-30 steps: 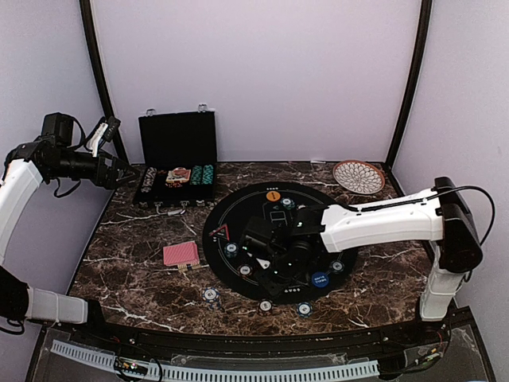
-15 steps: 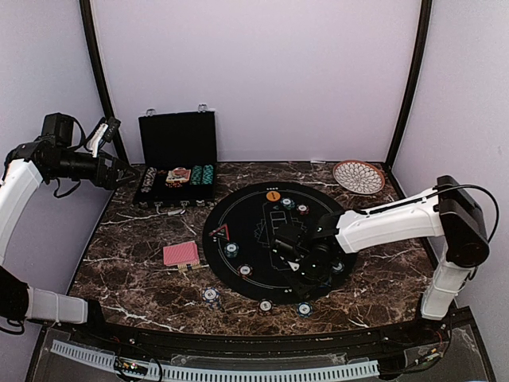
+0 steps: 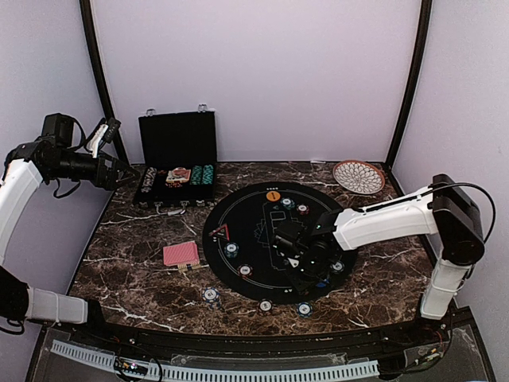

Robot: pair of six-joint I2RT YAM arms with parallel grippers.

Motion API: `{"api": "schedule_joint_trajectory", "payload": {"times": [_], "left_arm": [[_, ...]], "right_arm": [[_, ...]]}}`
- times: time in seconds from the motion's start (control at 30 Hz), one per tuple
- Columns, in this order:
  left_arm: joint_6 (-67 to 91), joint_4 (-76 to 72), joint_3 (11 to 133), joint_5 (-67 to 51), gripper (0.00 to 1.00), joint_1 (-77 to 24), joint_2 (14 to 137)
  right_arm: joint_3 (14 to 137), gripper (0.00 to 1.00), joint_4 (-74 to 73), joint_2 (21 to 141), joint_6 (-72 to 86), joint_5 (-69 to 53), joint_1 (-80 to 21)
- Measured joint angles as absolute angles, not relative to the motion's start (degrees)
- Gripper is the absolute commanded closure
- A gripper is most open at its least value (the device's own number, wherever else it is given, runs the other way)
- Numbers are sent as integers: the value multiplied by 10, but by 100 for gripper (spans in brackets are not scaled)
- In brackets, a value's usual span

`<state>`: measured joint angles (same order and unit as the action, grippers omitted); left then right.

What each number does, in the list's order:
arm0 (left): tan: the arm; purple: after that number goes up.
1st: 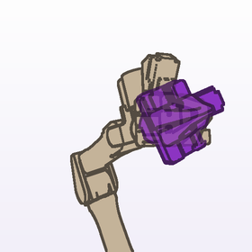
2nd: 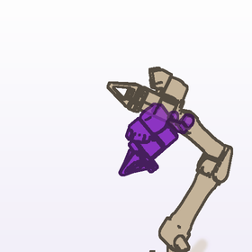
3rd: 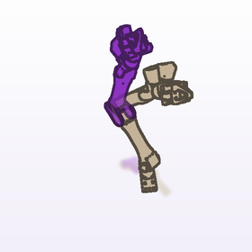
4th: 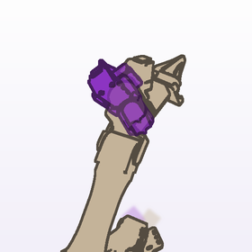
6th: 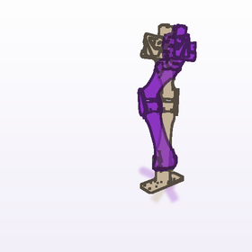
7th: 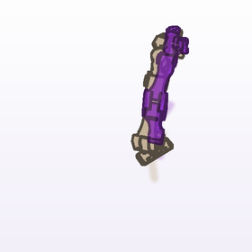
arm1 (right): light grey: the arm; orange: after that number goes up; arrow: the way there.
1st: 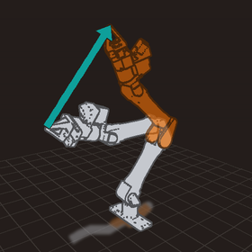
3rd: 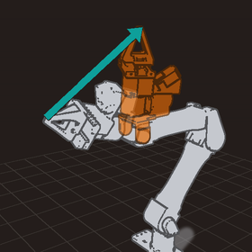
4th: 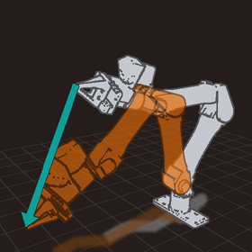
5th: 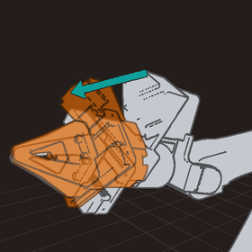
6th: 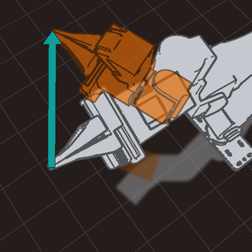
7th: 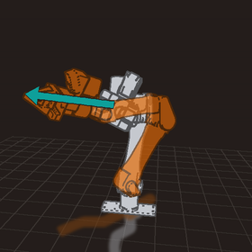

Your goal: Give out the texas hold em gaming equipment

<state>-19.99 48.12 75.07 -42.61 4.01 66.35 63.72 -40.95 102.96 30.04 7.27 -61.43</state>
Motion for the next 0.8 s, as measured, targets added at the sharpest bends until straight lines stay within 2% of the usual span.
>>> {"api": "schedule_joint_trajectory", "payload": {"times": [0.1, 0.53, 0.8], "left_arm": [[-200, 481, 751, -426, 1, 40, 663], [-204, 481, 751, -426, 1, 40, 663], [-206, 481, 751, -425, 1, 40, 659]], "right_arm": [[639, 63, -411, 1031, 300, 73, -614], [676, 61, -439, 1057, 287, 74, -614], [677, 37, -438, 1057, 285, 80, -613]]}}
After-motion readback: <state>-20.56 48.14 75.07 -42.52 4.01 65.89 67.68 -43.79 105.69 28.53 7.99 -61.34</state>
